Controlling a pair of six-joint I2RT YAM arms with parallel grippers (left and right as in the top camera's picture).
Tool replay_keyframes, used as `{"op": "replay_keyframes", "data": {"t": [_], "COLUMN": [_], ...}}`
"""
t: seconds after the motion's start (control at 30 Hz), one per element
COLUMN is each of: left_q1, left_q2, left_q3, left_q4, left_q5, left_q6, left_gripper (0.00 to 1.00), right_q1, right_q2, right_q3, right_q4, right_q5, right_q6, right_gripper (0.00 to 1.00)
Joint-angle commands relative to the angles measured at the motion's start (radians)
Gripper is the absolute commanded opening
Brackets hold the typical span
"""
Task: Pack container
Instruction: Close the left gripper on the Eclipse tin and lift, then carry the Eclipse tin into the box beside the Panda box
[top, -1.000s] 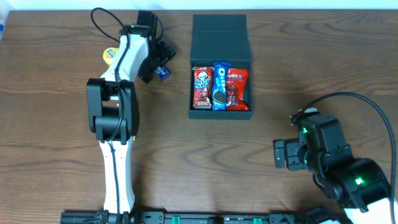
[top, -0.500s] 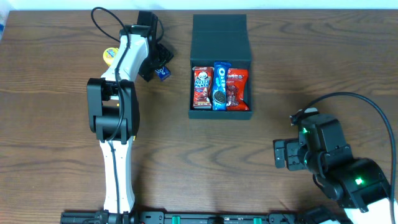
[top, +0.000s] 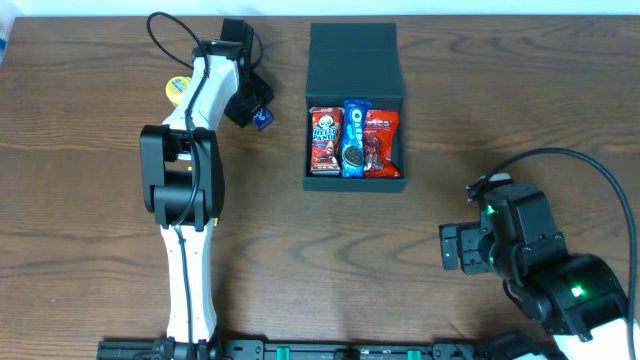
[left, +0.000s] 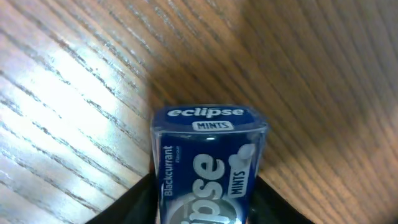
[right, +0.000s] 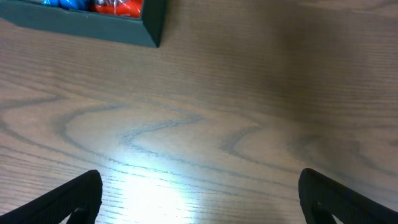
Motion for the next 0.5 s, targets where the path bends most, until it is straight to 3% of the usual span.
{"op": "replay_keyframes", "data": {"t": [0.0, 0.2, 0.37, 0.47], "left_q1": [0.000, 0.000, 0.001, 0.001], "left_q2": [0.042, 0.042, 0.040, 0.032], "left_q3": [0.009, 0.009, 0.010, 0.010], "left_q4": [-0.008, -0.010, -0.021, -0.036], "left_q5": [0.008, 0.047, 0.072, 0.074], "left_q6": [0.004, 0.004, 0.007, 0.014], "left_gripper": [0.34, 0.15, 0.05, 0.05], "right_q1": [-0.006, -0.006, -0.006, -0.006], "right_q2": [-0.002, -0.002, -0.002, -0.002], "right_q3": [0.001, 0.001, 0.001, 0.001], "right_q4": [-0.002, -0.002, -0.002, -0.002], "right_q5": [-0.001, -0.001, -0.001, -0.001], "right_q6": [0.011, 0.011, 0.011, 0.011], "right_gripper": [0.99, 0.99, 0.99, 0.99]}}
